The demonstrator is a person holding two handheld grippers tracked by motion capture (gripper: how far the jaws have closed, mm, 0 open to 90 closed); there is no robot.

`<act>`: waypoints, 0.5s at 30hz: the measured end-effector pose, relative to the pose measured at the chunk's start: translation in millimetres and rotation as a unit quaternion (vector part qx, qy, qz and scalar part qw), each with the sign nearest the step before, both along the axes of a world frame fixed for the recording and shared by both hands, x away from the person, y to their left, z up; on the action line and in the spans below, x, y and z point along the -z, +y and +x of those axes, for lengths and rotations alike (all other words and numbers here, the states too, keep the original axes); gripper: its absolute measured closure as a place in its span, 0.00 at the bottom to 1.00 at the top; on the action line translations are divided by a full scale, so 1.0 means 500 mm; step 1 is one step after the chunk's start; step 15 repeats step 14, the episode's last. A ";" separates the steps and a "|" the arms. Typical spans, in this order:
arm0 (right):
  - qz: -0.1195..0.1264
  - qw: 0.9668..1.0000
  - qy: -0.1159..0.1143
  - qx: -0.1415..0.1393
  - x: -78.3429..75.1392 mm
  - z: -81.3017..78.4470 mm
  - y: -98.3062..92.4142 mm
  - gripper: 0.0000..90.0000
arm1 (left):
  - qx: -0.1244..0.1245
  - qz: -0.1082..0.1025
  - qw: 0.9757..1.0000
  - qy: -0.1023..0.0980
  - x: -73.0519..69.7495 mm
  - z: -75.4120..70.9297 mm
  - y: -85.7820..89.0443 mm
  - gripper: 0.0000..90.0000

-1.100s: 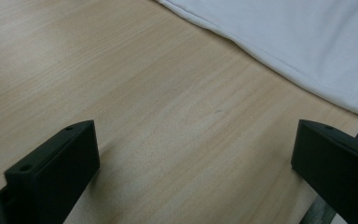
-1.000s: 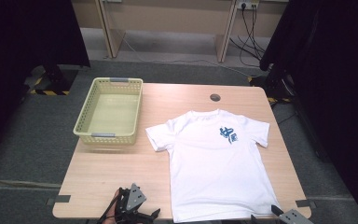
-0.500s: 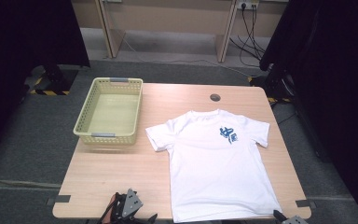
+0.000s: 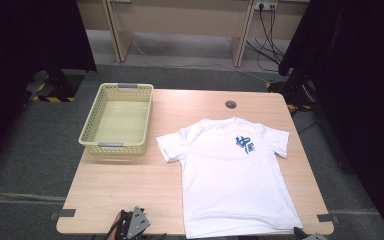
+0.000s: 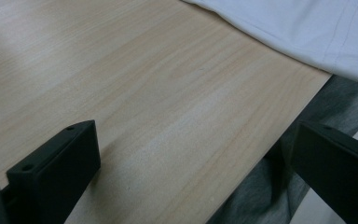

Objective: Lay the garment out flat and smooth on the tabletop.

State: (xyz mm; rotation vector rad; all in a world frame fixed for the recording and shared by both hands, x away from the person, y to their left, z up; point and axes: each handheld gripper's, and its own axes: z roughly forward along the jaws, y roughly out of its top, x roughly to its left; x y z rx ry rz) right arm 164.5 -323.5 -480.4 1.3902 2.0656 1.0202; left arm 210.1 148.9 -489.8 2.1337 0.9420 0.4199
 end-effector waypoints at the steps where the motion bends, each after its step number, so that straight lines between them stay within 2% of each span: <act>1: 0.000 1.000 -0.001 0.000 0.000 0.000 0.000 0.18 | 0.000 0.002 1.000 -0.001 0.000 -0.001 0.001 0.01; 15: 0.004 1.000 0.003 0.000 0.000 0.002 -0.002 0.18 | -0.001 0.009 1.000 -0.004 0.001 -0.002 0.003 0.01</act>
